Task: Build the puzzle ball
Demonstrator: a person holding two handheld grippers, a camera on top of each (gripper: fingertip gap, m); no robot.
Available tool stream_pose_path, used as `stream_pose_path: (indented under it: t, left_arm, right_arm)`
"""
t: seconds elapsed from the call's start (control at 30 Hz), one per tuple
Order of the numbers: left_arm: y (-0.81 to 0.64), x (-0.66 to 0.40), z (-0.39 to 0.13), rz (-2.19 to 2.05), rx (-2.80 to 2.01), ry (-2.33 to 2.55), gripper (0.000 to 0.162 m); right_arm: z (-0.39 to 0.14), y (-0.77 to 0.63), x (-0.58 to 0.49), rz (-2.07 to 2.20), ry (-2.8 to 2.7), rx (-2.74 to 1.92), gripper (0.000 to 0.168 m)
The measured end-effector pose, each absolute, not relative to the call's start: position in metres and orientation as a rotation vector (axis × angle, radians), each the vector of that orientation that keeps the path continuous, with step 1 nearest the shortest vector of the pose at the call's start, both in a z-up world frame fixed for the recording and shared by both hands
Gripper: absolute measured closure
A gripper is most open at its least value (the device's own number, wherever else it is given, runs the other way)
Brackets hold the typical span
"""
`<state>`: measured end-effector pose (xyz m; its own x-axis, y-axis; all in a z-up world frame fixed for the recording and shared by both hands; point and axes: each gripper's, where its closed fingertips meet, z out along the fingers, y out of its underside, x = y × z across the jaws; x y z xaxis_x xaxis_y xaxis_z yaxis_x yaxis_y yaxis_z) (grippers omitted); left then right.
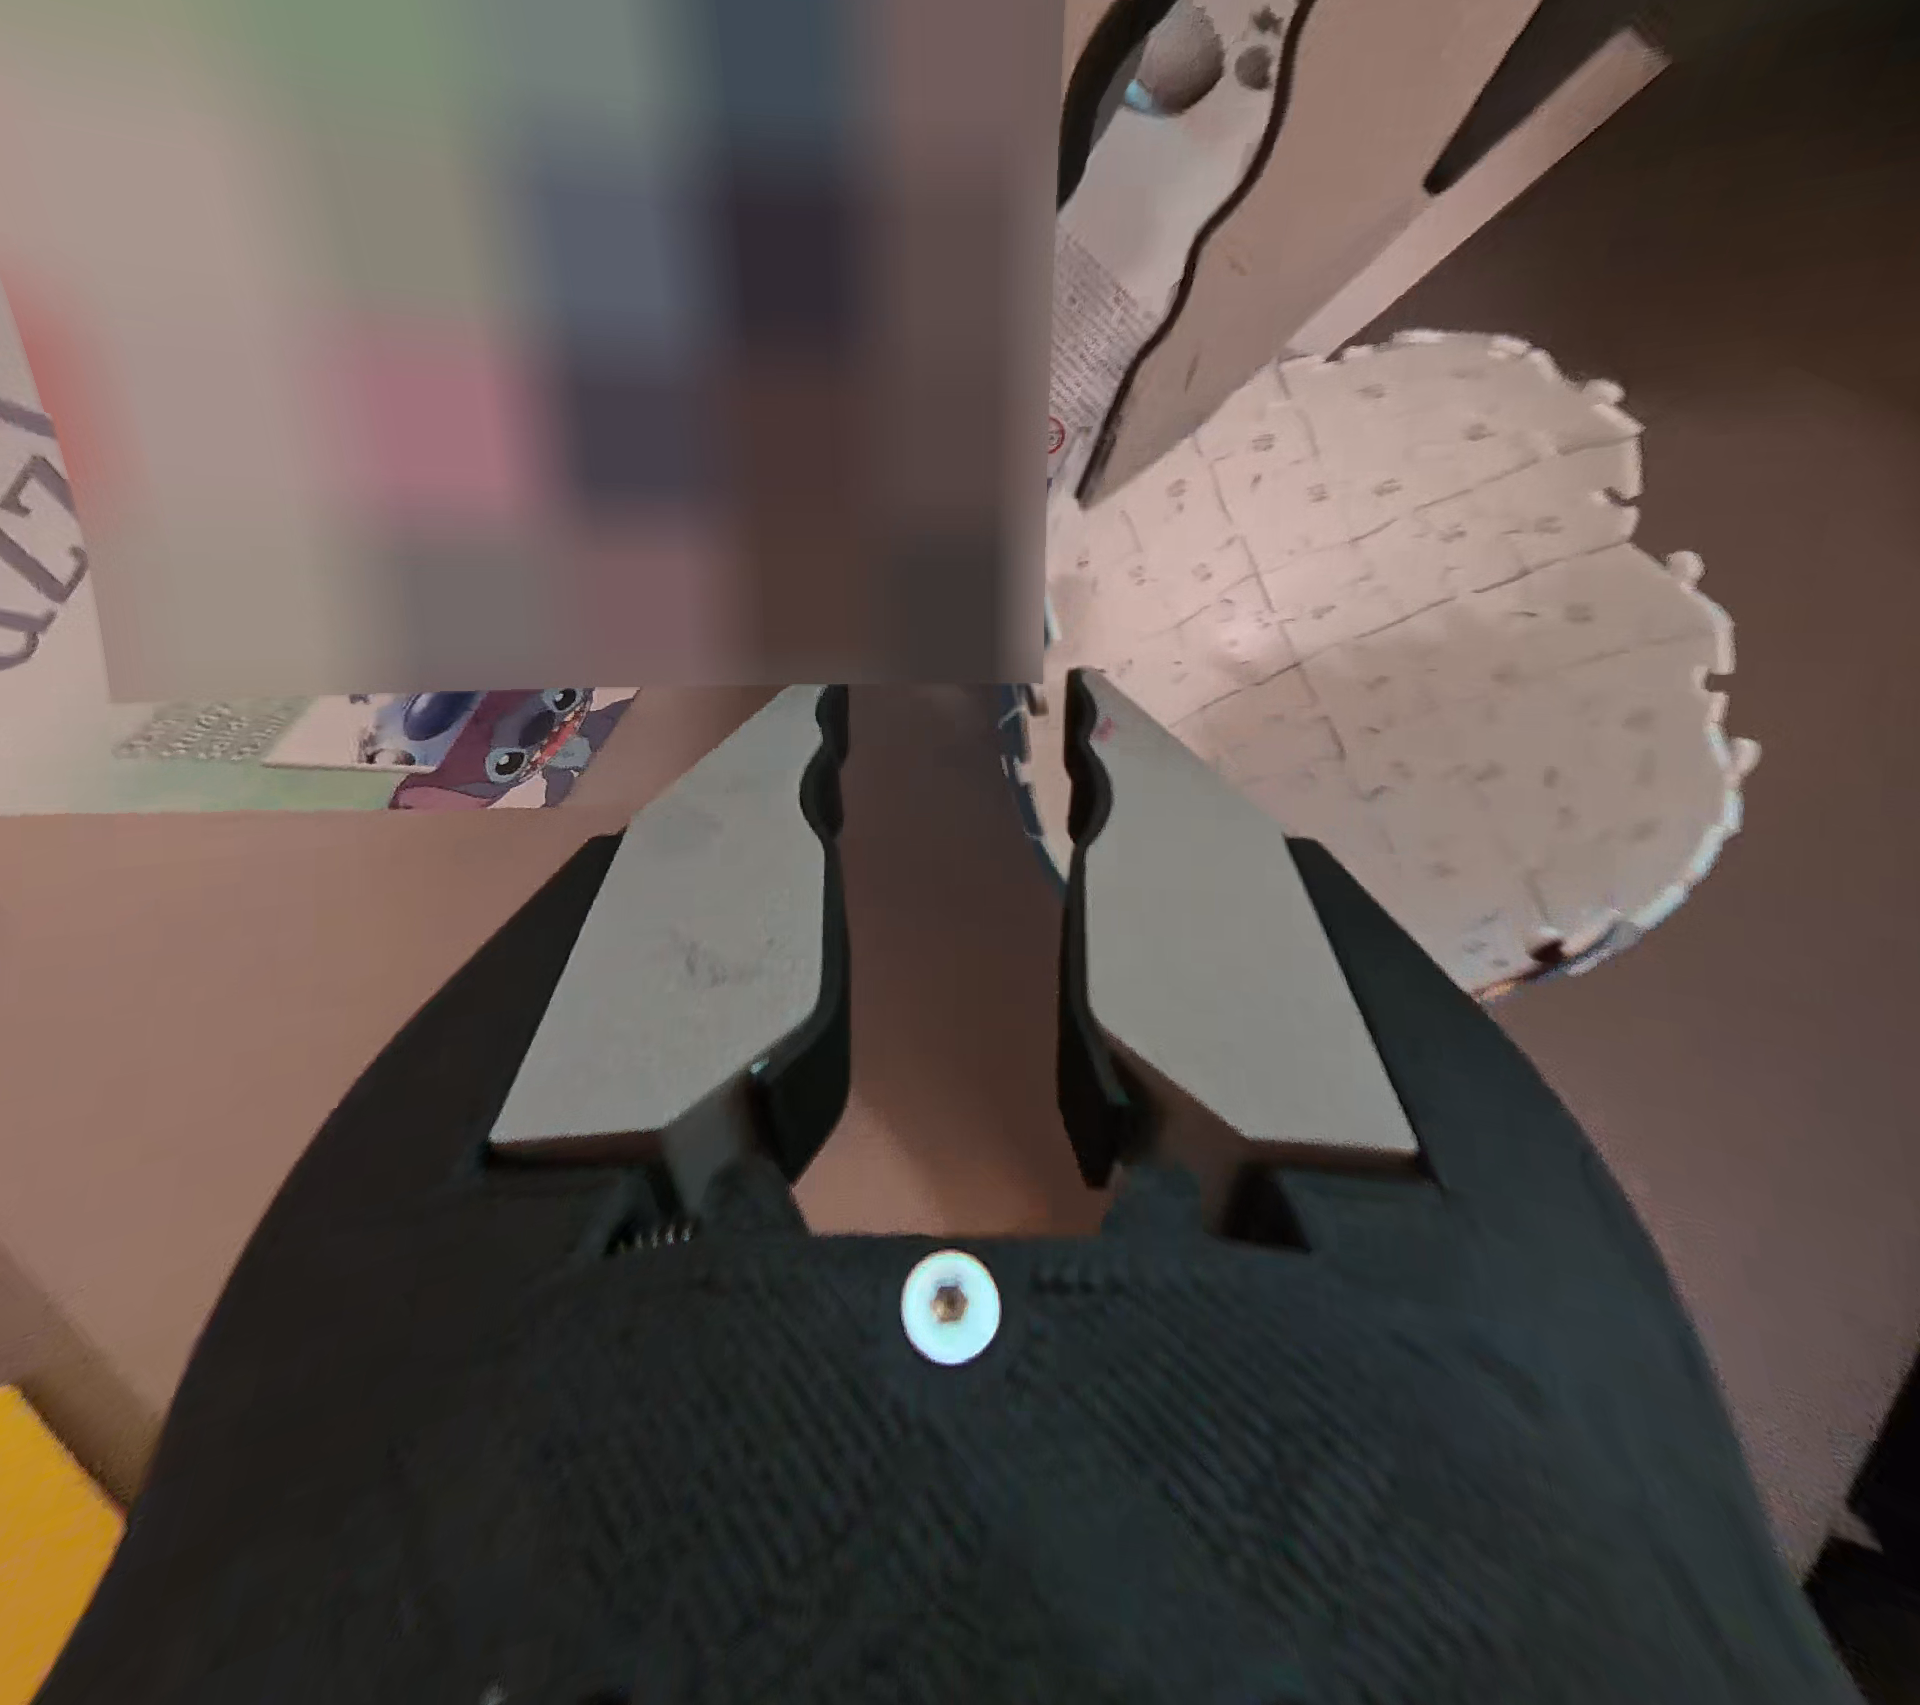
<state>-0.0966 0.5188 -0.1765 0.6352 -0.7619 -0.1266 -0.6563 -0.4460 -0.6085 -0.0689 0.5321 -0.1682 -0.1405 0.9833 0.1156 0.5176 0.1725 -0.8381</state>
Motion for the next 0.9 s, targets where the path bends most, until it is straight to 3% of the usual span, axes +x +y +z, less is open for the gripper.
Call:
stream_pose_path:
  t: [0.17, 0.27, 0.37, 0.6, 0.73, 0.9]
  left_arm:
    - [0.522, -0.093, -0.193, -0.163, -2.293, 1.166, 0.125]
    - [0.521, -0.086, -0.194, -0.180, -2.286, 1.199, 0.135]
    - [0.520, -0.086, -0.195, -0.160, -2.298, 1.223, 0.144]
    - [0.522, -0.081, -0.200, -0.173, -2.300, 1.268, 0.135]
    - [0.524, -0.082, -0.207, -0.123, -2.309, 1.316, 0.157]
    - [0.528, -0.082, -0.208, -0.094, -2.302, 1.313, 0.159]
  right_arm:
    - [-0.173, 0.528, -0.072, 0.806, -1.847, -1.416, 0.148]
    - [-0.178, 0.524, -0.071, 0.791, -1.898, -1.406, 0.164]
    - [-0.187, 0.525, -0.070, 0.747, -1.932, -1.421, 0.162]
    - [-0.190, 0.523, -0.073, 0.758, -1.929, -1.395, 0.168]
    - [-0.191, 0.525, -0.074, 0.723, -1.921, -1.370, 0.168]
    - [-0.191, 0.527, -0.075, 0.731, -1.903, -1.334, 0.168]
